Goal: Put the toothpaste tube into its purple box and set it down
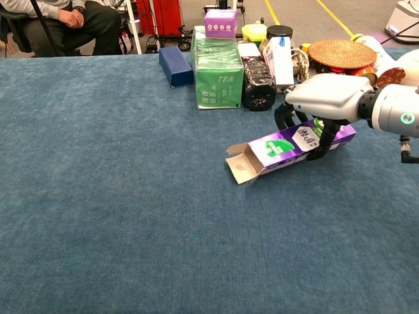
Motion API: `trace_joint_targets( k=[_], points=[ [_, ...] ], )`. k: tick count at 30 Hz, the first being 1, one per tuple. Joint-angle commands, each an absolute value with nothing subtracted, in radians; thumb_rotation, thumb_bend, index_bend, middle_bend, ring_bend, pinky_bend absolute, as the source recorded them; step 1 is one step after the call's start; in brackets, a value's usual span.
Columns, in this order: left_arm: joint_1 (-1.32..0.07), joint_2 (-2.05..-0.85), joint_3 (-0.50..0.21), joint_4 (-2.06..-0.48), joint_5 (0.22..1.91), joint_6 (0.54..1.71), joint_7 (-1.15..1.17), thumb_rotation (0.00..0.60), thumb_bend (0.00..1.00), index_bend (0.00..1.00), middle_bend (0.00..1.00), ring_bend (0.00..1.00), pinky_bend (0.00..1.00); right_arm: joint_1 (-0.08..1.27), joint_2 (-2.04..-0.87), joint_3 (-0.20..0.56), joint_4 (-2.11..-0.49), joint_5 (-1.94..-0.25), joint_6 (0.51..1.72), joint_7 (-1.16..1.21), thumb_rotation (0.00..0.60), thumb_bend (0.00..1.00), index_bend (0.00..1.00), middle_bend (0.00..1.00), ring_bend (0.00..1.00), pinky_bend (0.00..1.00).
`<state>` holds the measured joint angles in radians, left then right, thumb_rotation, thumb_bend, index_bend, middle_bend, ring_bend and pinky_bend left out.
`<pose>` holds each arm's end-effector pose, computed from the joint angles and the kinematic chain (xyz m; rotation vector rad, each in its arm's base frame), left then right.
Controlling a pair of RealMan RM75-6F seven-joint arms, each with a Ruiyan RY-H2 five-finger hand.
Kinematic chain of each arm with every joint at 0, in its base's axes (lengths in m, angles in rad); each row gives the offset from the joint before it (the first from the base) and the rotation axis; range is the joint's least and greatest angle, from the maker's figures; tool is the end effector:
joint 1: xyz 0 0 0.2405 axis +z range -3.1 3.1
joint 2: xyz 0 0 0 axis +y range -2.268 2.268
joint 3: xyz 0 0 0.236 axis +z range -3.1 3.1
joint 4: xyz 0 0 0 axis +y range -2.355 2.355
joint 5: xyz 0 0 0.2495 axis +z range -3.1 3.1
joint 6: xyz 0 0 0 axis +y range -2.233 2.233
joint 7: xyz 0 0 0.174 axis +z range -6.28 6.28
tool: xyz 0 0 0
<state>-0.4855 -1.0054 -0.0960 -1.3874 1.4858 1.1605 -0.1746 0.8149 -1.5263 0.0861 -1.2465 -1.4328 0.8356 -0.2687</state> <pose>-0.2814 0.3611 0.1566 -1.6737 -0.7084 -0.8665 -0.1492 -0.3868 -0.0719 2.1574 -0.5215 0.7504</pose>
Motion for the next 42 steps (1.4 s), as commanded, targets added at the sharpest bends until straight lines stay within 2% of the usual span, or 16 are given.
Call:
trace_joint_targets(
  k=[1,7,13,18,24,29,42],
  points=[
    [-0.483,-1.0,-0.089,-1.402,1.506,1.173,-0.176,0.6,0.32,0.7,0.53,0.52,0.67,0.805,-1.524,0.102,-1.267,-1.429,0.869,-0.278,0.6,0.29,0.48,0.57,0.6,0.65],
    [-0.486,-0.985,-0.079,-1.463,1.552,1.195,-0.135,0.6,0.32,0.7,0.53,0.52,0.68,0.787,-1.512,0.165,-1.366,-1.314,0.905,-0.364,0.6,0.31,0.5,0.63,0.68,0.77],
    [-0.51,-0.986,-0.079,-1.532,1.562,1.166,-0.036,0.6,0.32,0.7,0.53,0.52,0.67,0.788,-1.489,0.219,-1.506,-1.108,0.92,-0.548,0.6,0.33,0.5,0.64,0.7,0.8],
    [-0.551,-1.003,-0.096,-1.606,1.541,1.111,0.068,0.6,0.32,0.7,0.53,0.52,0.68,0.812,-1.491,0.251,-1.614,-0.933,0.981,-0.713,0.6,0.33,0.5,0.64,0.7,0.81],
    [-0.615,-1.035,-0.144,-1.712,1.427,1.025,0.251,0.6,0.32,0.7,0.53,0.52,0.68,0.861,-1.507,0.279,-1.706,-0.739,1.066,-0.856,0.6,0.33,0.5,0.64,0.7,0.83],
    [-0.675,-1.072,-0.179,-1.778,1.314,0.956,0.347,0.6,0.32,0.7,0.53,0.52,0.68,0.888,-1.521,0.288,-1.736,-0.667,1.12,-0.897,0.6,0.33,0.5,0.64,0.71,0.83],
    [-0.826,-1.23,-0.214,-1.836,1.016,0.951,0.686,0.6,0.32,0.7,0.54,0.52,0.68,0.915,-1.526,0.289,-1.805,-0.593,1.182,-0.876,0.6,0.34,0.5,0.64,0.71,0.84]
  ],
)
